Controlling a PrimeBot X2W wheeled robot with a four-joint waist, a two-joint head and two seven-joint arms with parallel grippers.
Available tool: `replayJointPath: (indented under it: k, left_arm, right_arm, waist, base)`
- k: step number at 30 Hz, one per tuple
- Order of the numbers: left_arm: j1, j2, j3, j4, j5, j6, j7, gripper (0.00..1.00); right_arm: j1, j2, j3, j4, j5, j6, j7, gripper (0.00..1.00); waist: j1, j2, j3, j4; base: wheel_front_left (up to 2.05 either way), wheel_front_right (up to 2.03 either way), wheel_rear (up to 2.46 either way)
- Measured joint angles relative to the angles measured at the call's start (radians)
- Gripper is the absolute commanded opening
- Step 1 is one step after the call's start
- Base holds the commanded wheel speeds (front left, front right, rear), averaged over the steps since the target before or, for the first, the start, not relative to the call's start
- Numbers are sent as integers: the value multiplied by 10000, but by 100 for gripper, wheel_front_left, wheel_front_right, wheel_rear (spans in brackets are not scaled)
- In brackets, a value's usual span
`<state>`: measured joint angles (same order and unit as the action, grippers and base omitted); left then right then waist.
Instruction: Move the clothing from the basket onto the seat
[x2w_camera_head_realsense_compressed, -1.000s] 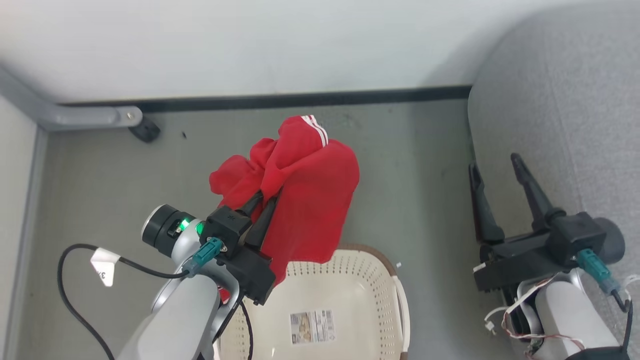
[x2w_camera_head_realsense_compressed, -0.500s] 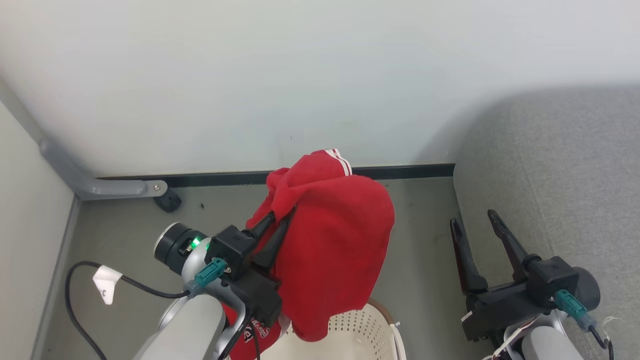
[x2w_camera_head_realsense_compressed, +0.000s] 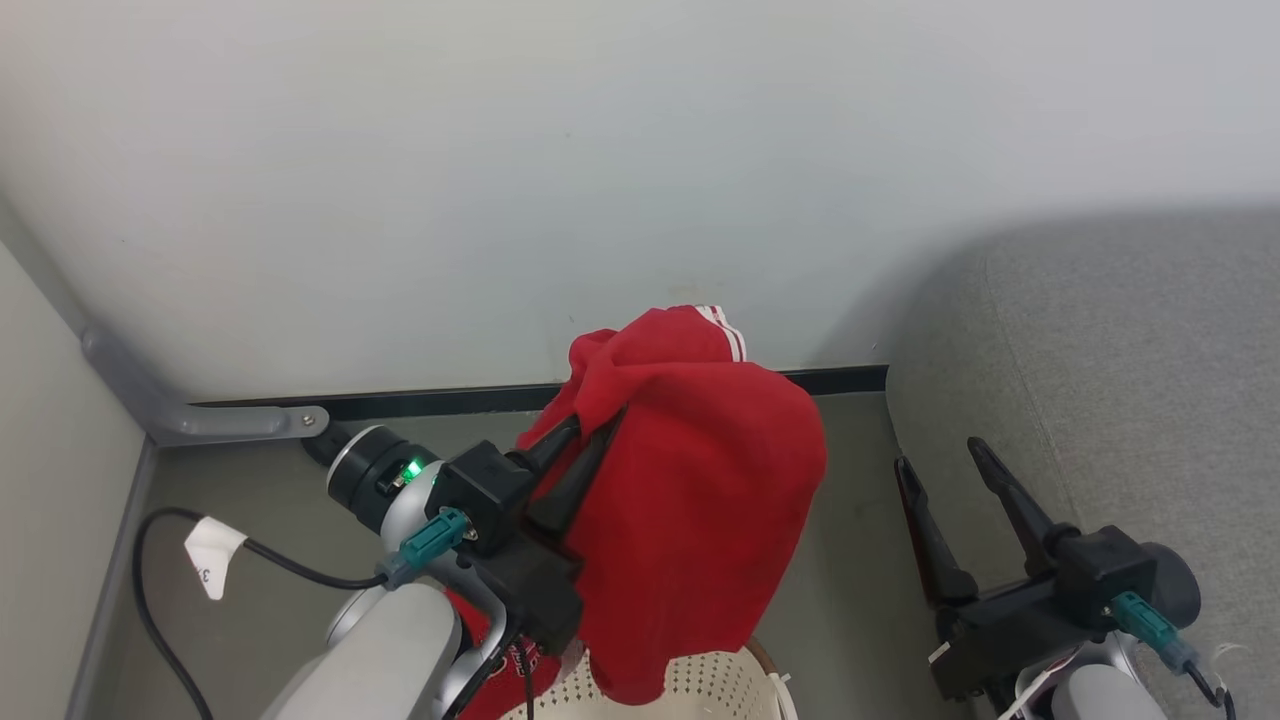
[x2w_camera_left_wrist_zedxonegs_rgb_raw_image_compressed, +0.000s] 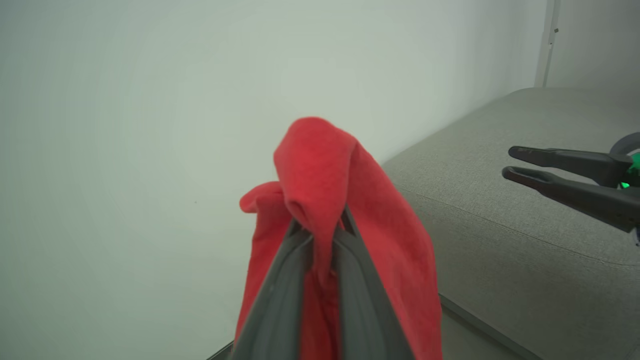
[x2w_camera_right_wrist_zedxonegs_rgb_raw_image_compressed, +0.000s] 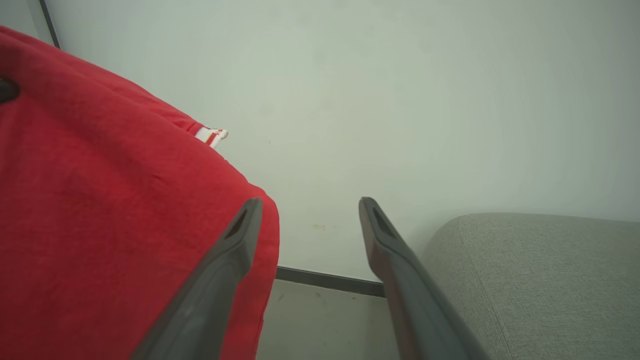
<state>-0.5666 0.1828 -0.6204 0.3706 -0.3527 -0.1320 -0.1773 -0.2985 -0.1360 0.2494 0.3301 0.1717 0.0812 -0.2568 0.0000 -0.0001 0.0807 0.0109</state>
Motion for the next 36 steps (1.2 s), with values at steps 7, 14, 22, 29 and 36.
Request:
replayJointPath:
  k: [7, 14, 22, 29, 36]
  left_arm:
    - [-32, 90, -105, -518, -159, 0, 278, 0]
    - [-47, 119, -336, -1060, -228, 0, 594, 0]
    - [-240, 113, -499, -1662, -236, 0, 895, 0]
    - [-438, 90, -677, -2042, -249, 0, 1131, 0]
    - [-533, 71, -815, -2485, -267, 0, 1229, 0]
  right_arm:
    - [-291, -656, -54, 173, 353, 339, 0, 100]
    - [-583, -1216, 94, 639, 963, 424, 2, 100]
    - [-1449, -2209, 2148, 930, 2270, 424, 0, 100]
    - [-2320, -3041, 4169, 1026, 3521, 424, 0, 100]
    - [-2871, -3766, 5860, 1018, 4753, 424, 2, 100]
  waist:
    - [0, 0, 89, -66]
    - [0, 1, 217, -96]
    - [1, 1, 397, -64]
    - [1, 2, 543, 49]
    - [1, 1, 630, 191]
  base:
    - [0, 0, 0]
    - [0, 0, 0]
    - [0, 0, 0]
    - [0, 0, 0]
    - [0, 0, 0]
